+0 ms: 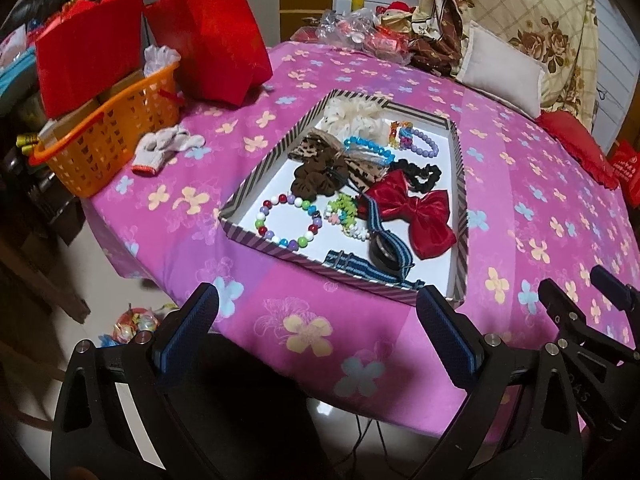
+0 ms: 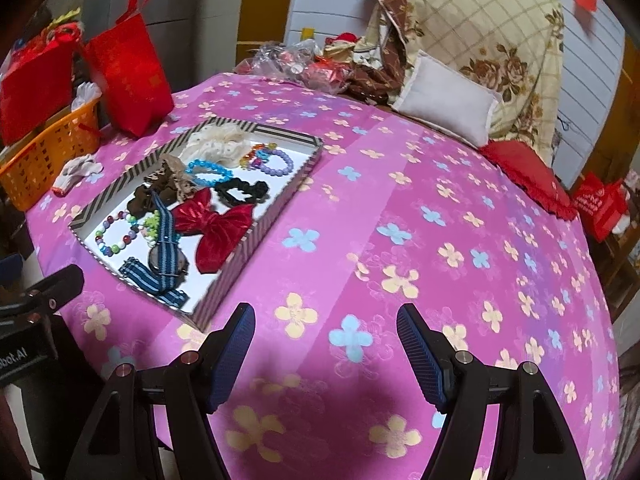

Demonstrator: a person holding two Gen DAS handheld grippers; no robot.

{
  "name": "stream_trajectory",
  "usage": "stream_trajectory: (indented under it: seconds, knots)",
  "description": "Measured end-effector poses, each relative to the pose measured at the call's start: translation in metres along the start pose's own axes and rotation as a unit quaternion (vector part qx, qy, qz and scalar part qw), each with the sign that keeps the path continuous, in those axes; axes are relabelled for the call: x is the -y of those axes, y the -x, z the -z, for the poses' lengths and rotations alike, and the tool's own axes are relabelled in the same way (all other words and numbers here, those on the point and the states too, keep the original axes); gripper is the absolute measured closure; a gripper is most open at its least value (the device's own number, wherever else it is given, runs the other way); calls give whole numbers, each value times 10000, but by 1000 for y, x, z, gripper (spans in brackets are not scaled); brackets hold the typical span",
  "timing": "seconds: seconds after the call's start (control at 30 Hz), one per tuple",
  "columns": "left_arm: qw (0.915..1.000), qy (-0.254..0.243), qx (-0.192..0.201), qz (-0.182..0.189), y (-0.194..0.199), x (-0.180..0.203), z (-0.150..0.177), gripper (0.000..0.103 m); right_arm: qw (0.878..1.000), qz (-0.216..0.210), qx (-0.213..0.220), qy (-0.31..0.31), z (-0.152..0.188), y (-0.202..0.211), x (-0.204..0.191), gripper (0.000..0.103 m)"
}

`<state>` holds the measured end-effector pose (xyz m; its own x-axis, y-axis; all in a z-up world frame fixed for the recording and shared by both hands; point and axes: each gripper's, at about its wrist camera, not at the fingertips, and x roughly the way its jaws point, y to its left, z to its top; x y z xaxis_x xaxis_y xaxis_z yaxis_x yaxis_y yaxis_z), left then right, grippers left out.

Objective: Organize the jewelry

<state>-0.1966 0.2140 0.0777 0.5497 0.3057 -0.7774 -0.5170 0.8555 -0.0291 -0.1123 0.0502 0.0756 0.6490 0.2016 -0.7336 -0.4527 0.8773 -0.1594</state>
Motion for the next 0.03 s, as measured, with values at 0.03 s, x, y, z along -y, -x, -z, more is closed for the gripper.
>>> stream_trajectory:
  seconds: [0.03]
  knots:
    - [10000,-18,-1,9,1,3,0,3,10000,-8,-7,-69,2,0,5,32]
